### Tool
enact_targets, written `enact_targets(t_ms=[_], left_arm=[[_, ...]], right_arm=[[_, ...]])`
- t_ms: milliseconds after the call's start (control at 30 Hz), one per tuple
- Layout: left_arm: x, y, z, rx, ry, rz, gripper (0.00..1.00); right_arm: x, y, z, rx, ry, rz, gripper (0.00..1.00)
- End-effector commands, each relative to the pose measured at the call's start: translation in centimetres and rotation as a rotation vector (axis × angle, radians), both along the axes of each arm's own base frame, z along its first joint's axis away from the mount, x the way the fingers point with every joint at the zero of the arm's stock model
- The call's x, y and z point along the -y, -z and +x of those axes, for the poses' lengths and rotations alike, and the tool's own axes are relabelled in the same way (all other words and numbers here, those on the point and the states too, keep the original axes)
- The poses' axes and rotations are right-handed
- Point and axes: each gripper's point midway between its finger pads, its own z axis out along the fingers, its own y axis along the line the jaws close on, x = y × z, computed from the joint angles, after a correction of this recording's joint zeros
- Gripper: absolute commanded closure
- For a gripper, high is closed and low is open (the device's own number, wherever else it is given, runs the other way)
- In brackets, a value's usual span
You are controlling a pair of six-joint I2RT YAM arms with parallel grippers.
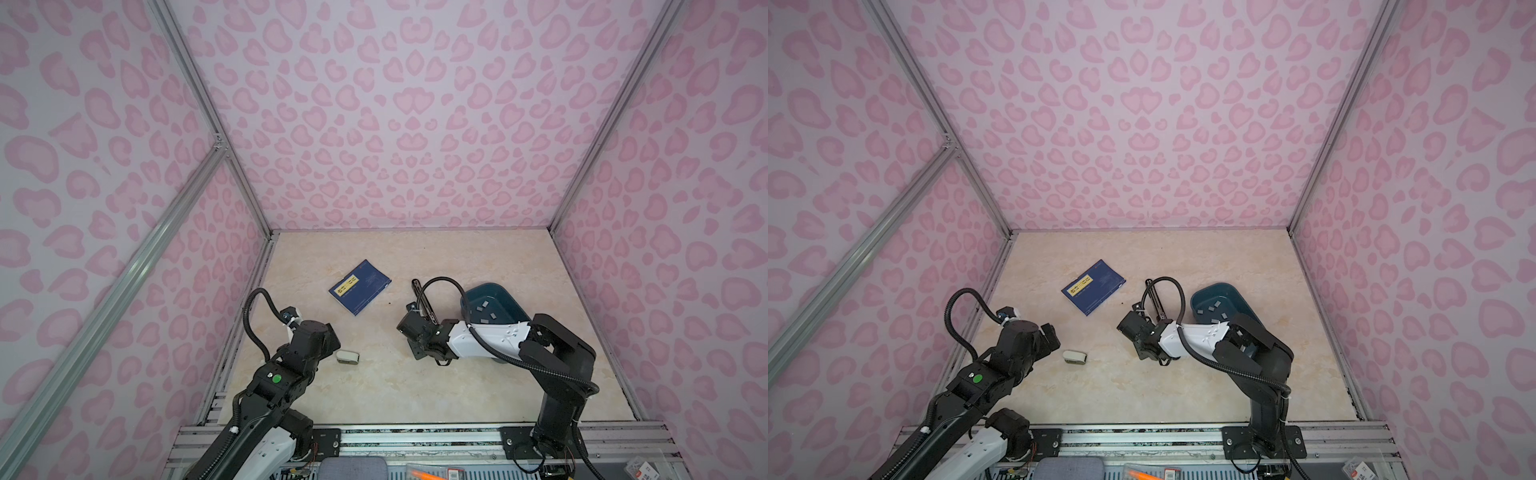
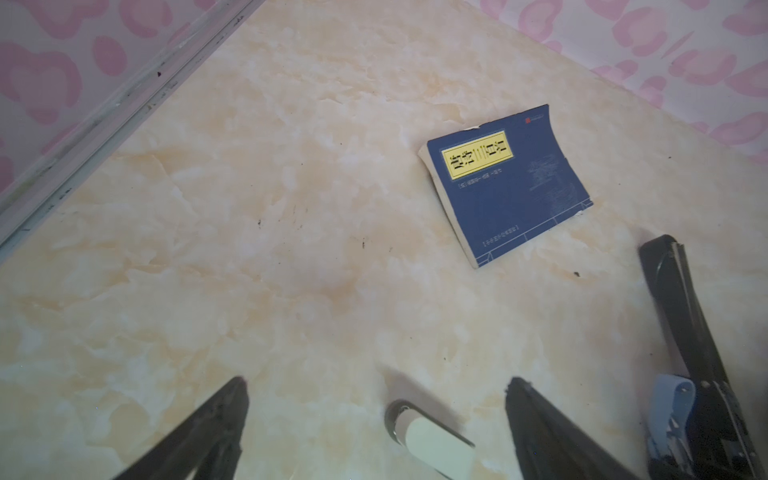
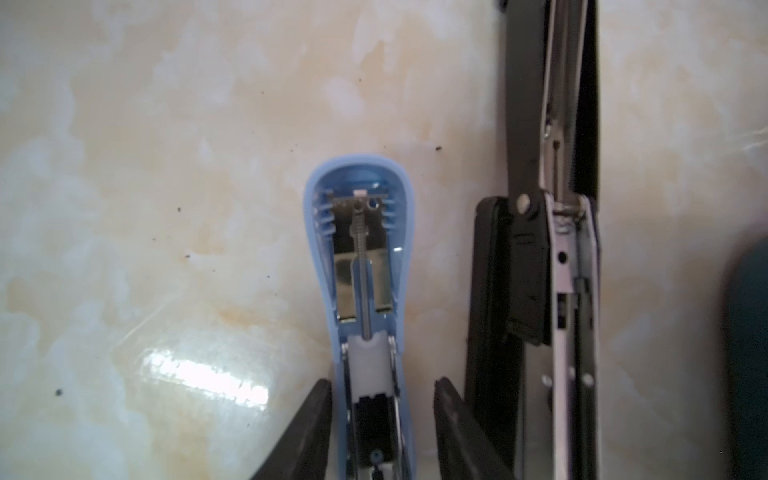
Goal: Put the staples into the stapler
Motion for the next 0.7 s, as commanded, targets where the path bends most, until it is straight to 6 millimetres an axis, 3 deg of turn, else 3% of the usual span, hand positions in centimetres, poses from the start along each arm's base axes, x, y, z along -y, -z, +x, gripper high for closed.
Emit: enact_targets(t_ms=[0, 100, 167, 267, 333, 500, 667], left_arm=[[-1.5, 1.1, -1.1, -0.031, -0.043, 0.055, 0.01], [0.0, 2.1, -0.6, -0.022, 0.033, 0.018, 0.04], [0.0, 2.3, -0.4, -0.035, 0.029, 0.033, 0.04], [0.0, 2.8, -0.1, -0.084, 0.024, 0.060, 0.04], [-0.5, 3.2, -0.2, -0.109, -0.004, 0.081, 0.04], [-0.9, 3.8, -0.3, -0.128, -0.036, 0.094, 0.03], [-0.8, 3.9, -0.2, -0.132, -0.034, 0.095, 0.02]], right_arm=[[0.1, -1.0, 0.0, 0.022, -0.001, -0.002, 0.53], [-0.1, -3.2, 0.2, 0.073, -0.009, 0.018, 0.49], [-0.7, -5.2, 0.0, 0.118, -0.033, 0.039, 0.46], [-3.3, -7.8, -1.4, 0.189, -0.123, 0.083, 0.44], [-5.6, -8.5, -2.8, 0.216, -0.194, 0.098, 0.43], [-11.1, -7.2, -6.1, 0.220, -0.353, 0.127, 0.41], [-14.1, -3.9, -6.9, 0.150, -0.405, 0.144, 0.41]])
